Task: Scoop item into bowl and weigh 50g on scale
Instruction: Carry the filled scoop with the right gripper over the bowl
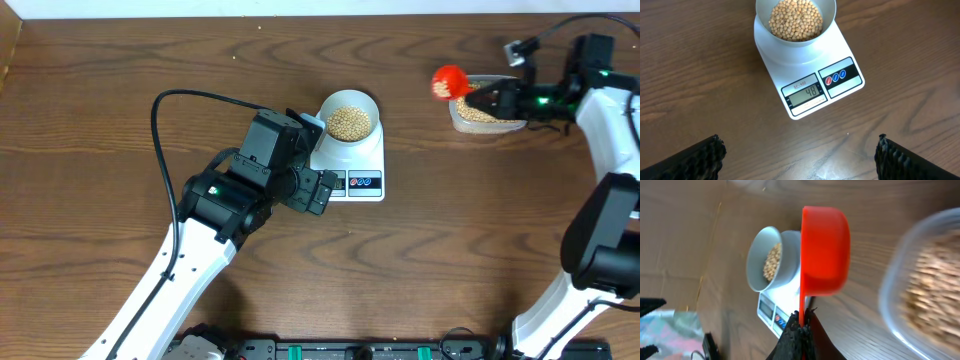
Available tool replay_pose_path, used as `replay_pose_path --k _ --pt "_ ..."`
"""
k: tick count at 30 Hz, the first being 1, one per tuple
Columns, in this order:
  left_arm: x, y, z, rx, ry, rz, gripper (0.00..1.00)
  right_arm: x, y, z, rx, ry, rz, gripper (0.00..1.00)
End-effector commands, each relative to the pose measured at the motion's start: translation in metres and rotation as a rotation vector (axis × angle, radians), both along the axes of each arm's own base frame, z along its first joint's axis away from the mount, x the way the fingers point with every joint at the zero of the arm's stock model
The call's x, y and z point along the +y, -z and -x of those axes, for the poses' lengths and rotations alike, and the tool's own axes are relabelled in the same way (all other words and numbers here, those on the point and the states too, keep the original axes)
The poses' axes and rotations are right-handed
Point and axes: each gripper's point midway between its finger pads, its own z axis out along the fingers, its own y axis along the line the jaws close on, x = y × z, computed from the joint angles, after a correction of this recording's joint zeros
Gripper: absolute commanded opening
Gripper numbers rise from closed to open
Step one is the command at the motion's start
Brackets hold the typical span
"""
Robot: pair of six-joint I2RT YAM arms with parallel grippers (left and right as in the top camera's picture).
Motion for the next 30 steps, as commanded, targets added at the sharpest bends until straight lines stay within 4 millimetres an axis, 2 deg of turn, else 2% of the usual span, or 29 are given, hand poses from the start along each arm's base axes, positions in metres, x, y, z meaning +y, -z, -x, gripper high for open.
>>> replay_pose_path --k 1,14,20,23,30 --pt "0.0 0.005 0.001 0.013 0.012 -0.01 0.98 0.027 -0.014 0.005 -0.056 -0.078 -0.021 0.01" --pt "0.0 0.005 0.001 0.013 0.012 -0.01 0.98 0.087 -0.029 0.018 -0.17 -0.172 0.248 0.01" --pt "0.0 0.005 0.001 0.013 0.012 -0.01 0.98 0.105 -0.035 0.022 -0.232 -0.183 0.38 0.01" --pt "0.0 0.005 0.001 0.013 0.012 -0.01 0.98 0.117 -0.034 0.026 -0.245 -0.206 0.404 0.01" --pt "0.0 0.005 0.001 0.013 0.012 -0.01 0.98 0.13 -0.031 0.027 -0.267 -0.223 0.445 0.01"
